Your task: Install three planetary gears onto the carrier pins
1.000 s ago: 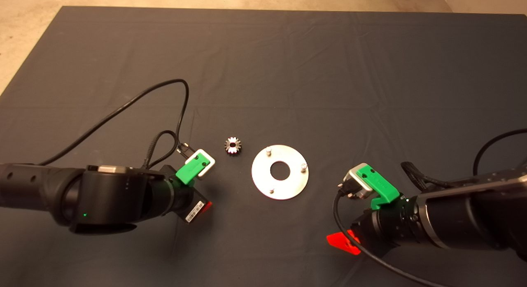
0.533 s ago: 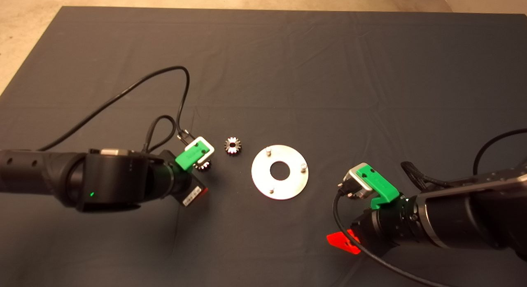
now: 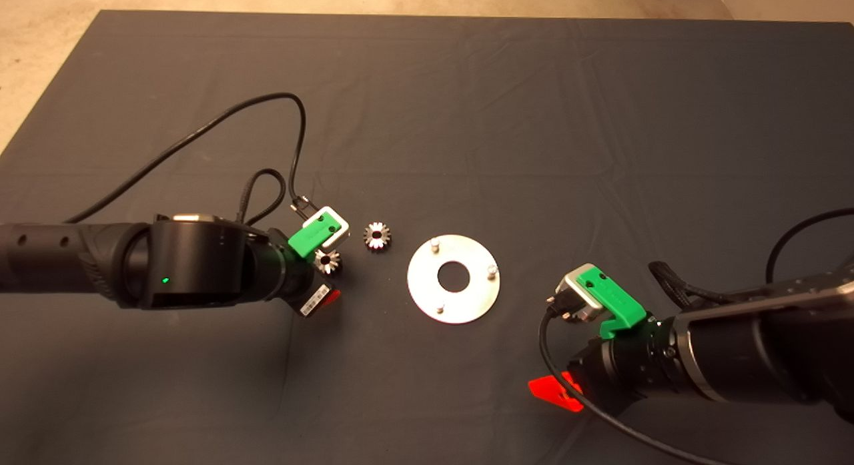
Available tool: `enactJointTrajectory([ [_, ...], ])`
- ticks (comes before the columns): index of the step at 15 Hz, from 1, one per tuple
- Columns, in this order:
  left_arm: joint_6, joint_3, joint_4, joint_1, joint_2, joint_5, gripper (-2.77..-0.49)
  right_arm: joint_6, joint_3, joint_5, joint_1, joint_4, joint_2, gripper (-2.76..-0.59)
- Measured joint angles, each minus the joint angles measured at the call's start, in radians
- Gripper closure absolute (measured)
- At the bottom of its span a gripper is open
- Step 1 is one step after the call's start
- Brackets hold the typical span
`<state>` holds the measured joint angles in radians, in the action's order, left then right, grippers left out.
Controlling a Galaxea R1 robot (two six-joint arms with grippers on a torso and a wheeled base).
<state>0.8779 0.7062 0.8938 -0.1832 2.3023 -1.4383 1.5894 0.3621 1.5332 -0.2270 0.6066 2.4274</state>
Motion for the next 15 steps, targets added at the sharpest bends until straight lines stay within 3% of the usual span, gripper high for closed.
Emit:
enactJointTrajectory([
  [1, 0.005, 0.003, -0.001, 0.000, 0.005, 0.002, -2.06, -0.001, 0.000, 0.000, 0.000, 0.000, 0.000, -2.73],
  [4, 0.015, 0.038, -0.002, 0.000, 0.041, 0.041, -2.06, -0.003, 0.000, 0.000, 0.000, 0.000, 0.000, -2.73],
  [6, 0.016, 0.053, -0.002, 0.000, 0.041, 0.051, -2.06, -0.004, 0.000, 0.001, 0.000, 0.000, 0.000, -2.73],
  [8, 0.016, 0.066, -0.003, 0.000, 0.039, 0.090, -2.05, -0.009, 0.000, 0.000, 0.000, 0.000, 0.000, -2.73],
  [11, 0.019, 0.071, -0.003, 0.000, 0.036, 0.104, -1.98, -0.018, 0.000, 0.000, 0.000, 0.000, -0.003, -2.73],
  [14, 0.026, 0.071, -0.003, 0.000, 0.018, 0.156, -1.96, -0.024, 0.000, 0.000, 0.000, 0.000, -0.004, -2.73],
  [15, 0.026, 0.071, -0.003, 0.000, 0.014, 0.168, -1.86, -0.026, 0.000, 0.000, 0.000, 0.000, -0.005, -2.73],
])
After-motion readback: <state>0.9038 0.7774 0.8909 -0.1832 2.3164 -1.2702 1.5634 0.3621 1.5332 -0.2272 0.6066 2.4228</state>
